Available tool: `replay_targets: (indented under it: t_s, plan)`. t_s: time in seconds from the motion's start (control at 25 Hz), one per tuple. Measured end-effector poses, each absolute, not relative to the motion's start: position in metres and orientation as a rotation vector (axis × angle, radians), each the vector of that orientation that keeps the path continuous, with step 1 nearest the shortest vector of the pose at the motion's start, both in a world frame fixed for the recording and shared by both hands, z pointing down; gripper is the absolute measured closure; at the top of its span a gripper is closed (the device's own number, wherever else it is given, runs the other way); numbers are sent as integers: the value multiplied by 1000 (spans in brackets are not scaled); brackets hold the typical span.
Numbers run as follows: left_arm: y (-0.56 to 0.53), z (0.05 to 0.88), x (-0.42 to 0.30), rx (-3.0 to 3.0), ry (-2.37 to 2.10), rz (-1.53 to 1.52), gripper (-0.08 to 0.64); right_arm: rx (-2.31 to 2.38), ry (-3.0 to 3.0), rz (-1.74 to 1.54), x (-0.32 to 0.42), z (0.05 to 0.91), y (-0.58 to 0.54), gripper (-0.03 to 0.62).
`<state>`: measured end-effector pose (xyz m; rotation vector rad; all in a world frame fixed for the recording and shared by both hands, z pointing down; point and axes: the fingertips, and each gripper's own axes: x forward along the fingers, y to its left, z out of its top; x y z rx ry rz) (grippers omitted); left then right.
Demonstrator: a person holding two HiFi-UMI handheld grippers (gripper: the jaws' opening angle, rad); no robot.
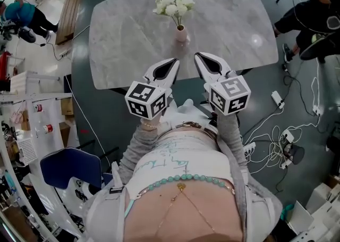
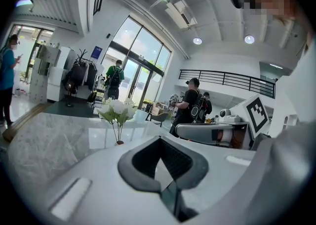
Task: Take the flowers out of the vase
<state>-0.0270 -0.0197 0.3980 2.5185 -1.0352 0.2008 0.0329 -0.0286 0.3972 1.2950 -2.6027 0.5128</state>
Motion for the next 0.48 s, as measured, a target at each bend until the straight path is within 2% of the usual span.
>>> replay_targets:
  t_s: [0.48]
  plan:
    - [-62,404,-23,2523,-977,214,560,1347,-2558,530,40,404,-64,566]
